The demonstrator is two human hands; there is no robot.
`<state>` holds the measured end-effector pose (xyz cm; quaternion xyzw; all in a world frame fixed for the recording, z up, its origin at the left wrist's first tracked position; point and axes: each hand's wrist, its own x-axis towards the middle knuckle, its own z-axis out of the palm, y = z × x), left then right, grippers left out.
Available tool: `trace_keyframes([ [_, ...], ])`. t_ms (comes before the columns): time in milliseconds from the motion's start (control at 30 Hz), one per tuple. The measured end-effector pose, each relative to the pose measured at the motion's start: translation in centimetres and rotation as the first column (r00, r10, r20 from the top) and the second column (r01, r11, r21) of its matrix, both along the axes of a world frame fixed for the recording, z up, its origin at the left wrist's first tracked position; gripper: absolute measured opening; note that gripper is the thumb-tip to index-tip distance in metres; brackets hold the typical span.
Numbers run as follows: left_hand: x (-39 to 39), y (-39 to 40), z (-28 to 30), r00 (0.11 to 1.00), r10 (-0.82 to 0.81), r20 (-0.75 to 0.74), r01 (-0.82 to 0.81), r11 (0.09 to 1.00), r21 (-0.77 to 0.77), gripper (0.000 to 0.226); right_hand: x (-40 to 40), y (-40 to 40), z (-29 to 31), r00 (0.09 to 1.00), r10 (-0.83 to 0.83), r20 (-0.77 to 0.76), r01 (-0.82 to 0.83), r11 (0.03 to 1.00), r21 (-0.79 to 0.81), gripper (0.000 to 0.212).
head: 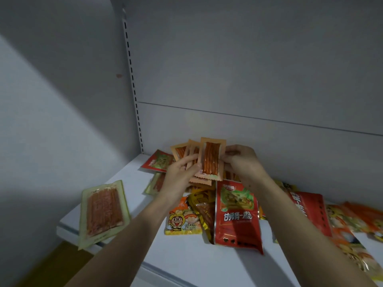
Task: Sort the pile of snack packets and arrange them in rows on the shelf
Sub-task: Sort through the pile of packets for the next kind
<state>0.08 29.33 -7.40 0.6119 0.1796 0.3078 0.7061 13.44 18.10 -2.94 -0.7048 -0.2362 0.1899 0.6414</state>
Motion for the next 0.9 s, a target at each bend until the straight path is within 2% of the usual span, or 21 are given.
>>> trace_keyframes([
  [67,0.2,-0.5,-0.6,0.999,-0.037,0.004,0.037,0.999,0.008,0.03,-0.8,-0.9,-0.8,0.998,-0.059,0.033,0.059,0.998,-0.01,0.015],
  [133,0.3,-1.2,-1.2,0.998,-0.066,0.024,0.065,0.997,0.044,0.039,-2.1,-2.1,-1.3,0.996,-0.085,-0.001,0.085,0.996,-0.011,0.019],
  [233,0.6,-2.4,-2.1,0.99,-0.095,0.102,0.086,0.992,0.088,0.072,-3.9,-3.9,-2.5,0.99,-0.057,-0.129,0.059,0.998,0.005,0.022],
  [300,0.9,-3.2,-2.9,0.987,-0.127,0.101,0.122,0.991,0.056,0.098,-4.4,-5.2,-3.6,0.973,-0.126,-0.191,0.136,0.99,0.038,0.021],
  [367,1.3,-4.4,-3.4,0.978,-0.194,0.078,0.198,0.979,-0.052,0.109,-4.7,-6.9,-4.2,0.953,-0.22,-0.207,0.233,0.972,0.036,0.021],
  [400,1.4,-5.2,-3.5,0.973,-0.218,0.075,0.226,0.967,-0.116,0.102,-4.9,-7.8,-4.4,0.944,-0.254,-0.21,0.269,0.962,0.045,0.02],
  [500,1.5,-8.3,-2.9,0.951,-0.305,0.055,0.31,0.932,-0.188,0.042,-5.7,-11.1,-4.2,0.92,-0.338,-0.2,0.359,0.93,0.077,0.021],
  [533,1.6,-9.3,-2.7,0.934,-0.356,0.036,0.357,0.915,-0.188,0.033,-5.8,-12.4,-4.1,0.911,-0.371,-0.18,0.39,0.917,0.087,0.022],
  [667,2.0,-14.4,-0.9,0.855,-0.515,0.063,0.516,0.83,-0.214,0.031,-6.4,-18.5,-3.0,0.875,-0.475,-0.087,0.483,0.866,0.128,0.024],
  [767,2.3,-19.2,0.2,0.809,-0.582,0.083,0.585,0.783,-0.213,0.033,-7.1,-24.1,-2.4,0.854,-0.515,-0.073,0.52,0.844,0.134,0.023],
  [900,2.0,-27.7,0.4,0.777,-0.629,0.017,0.622,0.763,-0.176,0.026,-8.3,-33.2,-2.6,0.85,-0.512,-0.122,0.523,0.849,0.078,0.022],
])
